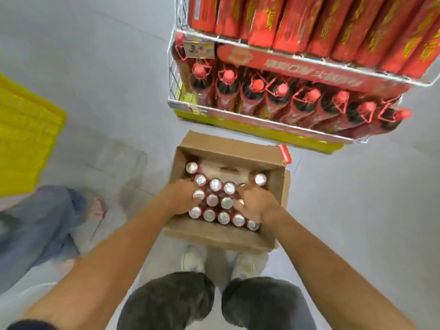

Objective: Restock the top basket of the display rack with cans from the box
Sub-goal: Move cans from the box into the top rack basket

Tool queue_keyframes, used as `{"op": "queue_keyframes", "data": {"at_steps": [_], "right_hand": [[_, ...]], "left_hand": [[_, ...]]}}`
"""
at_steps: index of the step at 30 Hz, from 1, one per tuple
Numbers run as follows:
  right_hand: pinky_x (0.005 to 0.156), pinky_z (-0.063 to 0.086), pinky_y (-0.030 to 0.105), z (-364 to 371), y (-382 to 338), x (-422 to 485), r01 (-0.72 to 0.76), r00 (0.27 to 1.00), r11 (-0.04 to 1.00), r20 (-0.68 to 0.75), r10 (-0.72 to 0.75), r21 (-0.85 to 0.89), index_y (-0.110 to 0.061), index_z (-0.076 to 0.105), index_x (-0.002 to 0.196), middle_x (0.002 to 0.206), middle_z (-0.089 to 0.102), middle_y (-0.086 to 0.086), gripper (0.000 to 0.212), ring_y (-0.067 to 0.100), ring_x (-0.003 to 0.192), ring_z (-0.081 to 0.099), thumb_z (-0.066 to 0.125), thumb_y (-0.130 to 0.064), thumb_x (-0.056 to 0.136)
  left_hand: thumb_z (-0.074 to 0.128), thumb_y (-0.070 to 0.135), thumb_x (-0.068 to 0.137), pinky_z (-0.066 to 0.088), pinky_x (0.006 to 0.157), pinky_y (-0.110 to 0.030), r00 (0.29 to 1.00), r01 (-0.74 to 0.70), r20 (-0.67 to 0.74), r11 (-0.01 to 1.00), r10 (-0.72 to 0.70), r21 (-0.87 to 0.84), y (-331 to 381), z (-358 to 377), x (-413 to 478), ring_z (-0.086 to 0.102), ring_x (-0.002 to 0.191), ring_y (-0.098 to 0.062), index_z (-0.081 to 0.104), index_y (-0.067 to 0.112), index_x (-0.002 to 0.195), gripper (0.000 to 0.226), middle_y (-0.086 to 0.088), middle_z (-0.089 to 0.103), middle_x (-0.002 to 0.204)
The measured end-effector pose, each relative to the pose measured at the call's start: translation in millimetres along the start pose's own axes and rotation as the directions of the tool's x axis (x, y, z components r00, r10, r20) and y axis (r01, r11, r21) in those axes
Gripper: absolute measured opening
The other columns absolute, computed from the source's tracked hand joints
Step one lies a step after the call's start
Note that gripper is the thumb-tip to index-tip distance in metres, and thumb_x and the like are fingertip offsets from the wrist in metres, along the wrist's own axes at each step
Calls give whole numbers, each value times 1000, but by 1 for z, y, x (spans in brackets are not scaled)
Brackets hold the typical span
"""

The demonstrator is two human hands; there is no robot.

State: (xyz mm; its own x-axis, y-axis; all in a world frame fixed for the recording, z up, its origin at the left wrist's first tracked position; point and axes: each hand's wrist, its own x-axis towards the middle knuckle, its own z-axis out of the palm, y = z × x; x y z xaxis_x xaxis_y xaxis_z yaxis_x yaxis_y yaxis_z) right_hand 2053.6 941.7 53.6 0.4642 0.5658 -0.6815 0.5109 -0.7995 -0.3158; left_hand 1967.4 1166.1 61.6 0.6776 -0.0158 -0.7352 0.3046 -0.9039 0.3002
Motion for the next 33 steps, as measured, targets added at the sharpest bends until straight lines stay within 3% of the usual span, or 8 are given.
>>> {"op": "queue_keyframes", "data": {"at_steps": [3, 9, 11, 13, 16, 23, 33], "right_hand": [[88, 53, 45, 63, 21, 82, 15, 999, 1000, -29, -16, -23, -17, 61, 116, 116, 67, 12, 46, 36, 109, 63, 43, -54, 96], [97, 49, 46, 154, 51, 209, 36, 993, 998, -109, -41, -48, -15, 48, 143, 144, 55, 15, 53, 37, 131, 52, 47, -48, 102], [99, 49, 46, 175, 60, 237, 62, 992, 997, -106, -66, -38, -15, 47, 144, 145, 55, 15, 55, 37, 131, 53, 46, -49, 102], [95, 51, 45, 191, 67, 257, 89, 990, 996, -105, -92, -25, -12, 56, 130, 134, 60, 16, 50, 38, 123, 58, 43, -51, 102], [90, 51, 45, 200, 71, 265, 105, 990, 993, -103, -99, 58, -13, 59, 115, 123, 65, 15, 48, 37, 114, 61, 38, -54, 105], [87, 48, 44, 206, 77, 261, 77, 992, 994, -102, -69, 83, -13, 61, 120, 126, 66, 14, 47, 38, 116, 60, 38, -52, 106], [84, 47, 43, 213, 80, 262, 89, 984, 993, -163, -76, 74, -15, 60, 122, 123, 68, 12, 50, 37, 112, 62, 36, -56, 105]], "left_hand": [[55, 39, 95, 51, 84, -40, 998, 10, -55, 1000, -10, 3, -39, 57, 74, 64, 102, -32, 62, 11, 110, 33, -12, 67, 112], [58, 42, 92, 53, 87, -44, 984, -23, -178, 1000, 22, -4, -89, 128, 198, 61, 110, -34, 60, 15, 120, 39, -9, 65, 117], [60, 38, 89, 51, 91, -45, 971, -34, -235, 998, 47, 57, -99, 145, 225, 56, 112, -34, 62, 15, 114, 34, -9, 64, 115], [62, 38, 84, 48, 94, -43, 951, -42, -294, 984, 92, 170, -106, 154, 243, 53, 108, -33, 64, 17, 96, 24, -6, 66, 104], [67, 48, 80, 46, 92, -40, 947, -51, -297, 968, 125, 245, -112, 161, 251, 52, 100, -29, 57, 21, 81, 29, -2, 66, 94], [73, 45, 77, 41, 93, -34, 936, -78, -293, 926, 195, 370, -107, 161, 244, 48, 104, -24, 65, 18, 106, 40, 0, 67, 107], [71, 40, 73, 44, 93, -37, 919, -61, -349, 941, 183, 332, -115, 171, 247, 48, 97, -25, 65, 19, 99, 34, 1, 68, 100]]}}
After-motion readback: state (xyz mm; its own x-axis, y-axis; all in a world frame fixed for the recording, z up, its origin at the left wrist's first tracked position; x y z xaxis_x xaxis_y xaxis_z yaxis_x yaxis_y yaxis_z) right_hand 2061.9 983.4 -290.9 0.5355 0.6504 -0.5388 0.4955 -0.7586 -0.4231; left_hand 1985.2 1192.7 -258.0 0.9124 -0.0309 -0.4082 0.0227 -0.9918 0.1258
